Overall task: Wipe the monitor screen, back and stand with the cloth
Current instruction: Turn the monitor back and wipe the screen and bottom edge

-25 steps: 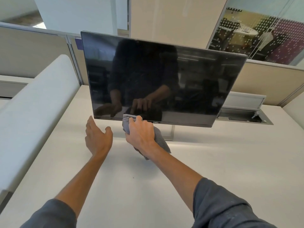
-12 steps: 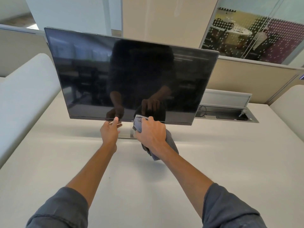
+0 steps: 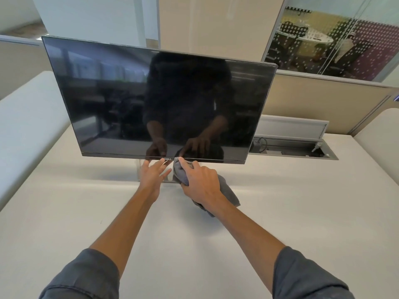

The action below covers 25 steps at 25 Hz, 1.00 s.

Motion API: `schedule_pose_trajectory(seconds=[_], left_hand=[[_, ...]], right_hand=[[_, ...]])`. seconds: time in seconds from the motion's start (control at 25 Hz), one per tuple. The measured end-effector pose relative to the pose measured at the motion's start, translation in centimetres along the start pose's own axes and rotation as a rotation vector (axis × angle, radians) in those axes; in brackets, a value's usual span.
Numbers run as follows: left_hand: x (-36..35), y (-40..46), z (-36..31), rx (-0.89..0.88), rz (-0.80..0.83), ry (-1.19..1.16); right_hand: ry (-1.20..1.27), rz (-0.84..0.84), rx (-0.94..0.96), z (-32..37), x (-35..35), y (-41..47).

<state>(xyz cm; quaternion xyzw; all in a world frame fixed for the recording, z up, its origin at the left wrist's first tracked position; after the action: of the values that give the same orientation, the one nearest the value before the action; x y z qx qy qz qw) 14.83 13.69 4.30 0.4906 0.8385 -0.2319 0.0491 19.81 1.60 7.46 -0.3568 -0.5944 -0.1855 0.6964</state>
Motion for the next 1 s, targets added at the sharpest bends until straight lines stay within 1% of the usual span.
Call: schedule_pose_trajectory(seconds=[0.2, 0.28, 0.32, 0.4, 0.44, 0.48, 0.6, 0.64, 0.92, 0.96, 1.0], left_hand=[[-0.8, 1.0, 0.6, 0.003, -0.018, -0.012], [-1.1, 1.1, 0.8, 0.005, -0.022, -0.008], [-1.2, 1.2, 0.9, 0.003, -0.017, -0.011], [-1.1, 1.6, 1.0, 0.000, -0.012, -0.035], [-1.1, 1.8, 1.1, 0.003, -0.012, -0.041], [-1.1, 1.8, 1.2, 0.005, -0.013, -0.042], [-1.1, 2.0, 1.3, 0.004, -0.046, -0.001], [-1.0, 2.0, 1.3, 0.005, -0.061, 0.017], [-0.4, 2.8, 1.5, 0.027, -0.086, 0.096], [-0.4, 2.9, 1.5, 0.025, -0.091, 0.111], [-0.3, 2.9, 1.4, 0.019, -0.089, 0.120]], right_hand=[[-0.016, 0.011, -0.024, 0.1, -0.6, -0.1], [0.060, -0.021, -0.024, -0.3, 0.1, -0.1], [0.118, -0.102, -0.026, -0.7, 0.6, -0.3], [0.206, -0.335, -0.036, -1.3, 1.3, -1.1], [0.210, -0.397, -0.042, -1.3, 1.2, -1.2], [0.190, -0.385, -0.037, -1.1, 1.0, -1.0], [0.064, -0.173, -0.025, 0.1, -0.2, 0.3], [0.042, -0.133, -0.028, 0.3, -0.5, 0.5], [0.036, -0.087, -0.041, 0.9, -1.5, 0.7], [0.052, -0.096, -0.037, 0.9, -1.1, 0.6], [0.087, -0.139, -0.036, 0.8, -0.4, 0.5]])
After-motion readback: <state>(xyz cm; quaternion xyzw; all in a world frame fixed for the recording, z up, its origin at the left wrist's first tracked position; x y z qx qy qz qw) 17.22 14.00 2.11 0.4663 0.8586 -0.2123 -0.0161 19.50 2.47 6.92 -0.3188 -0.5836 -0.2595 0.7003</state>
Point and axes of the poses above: each hand's wrist, its own y-axis towards the middle knuckle, its own x-axis out of the back of the hand, z = x × y, the point moved 4 cm from there along y, towards the middle knuckle, and after that the axes turned 14 degrees about z, right-handed, at the moved point
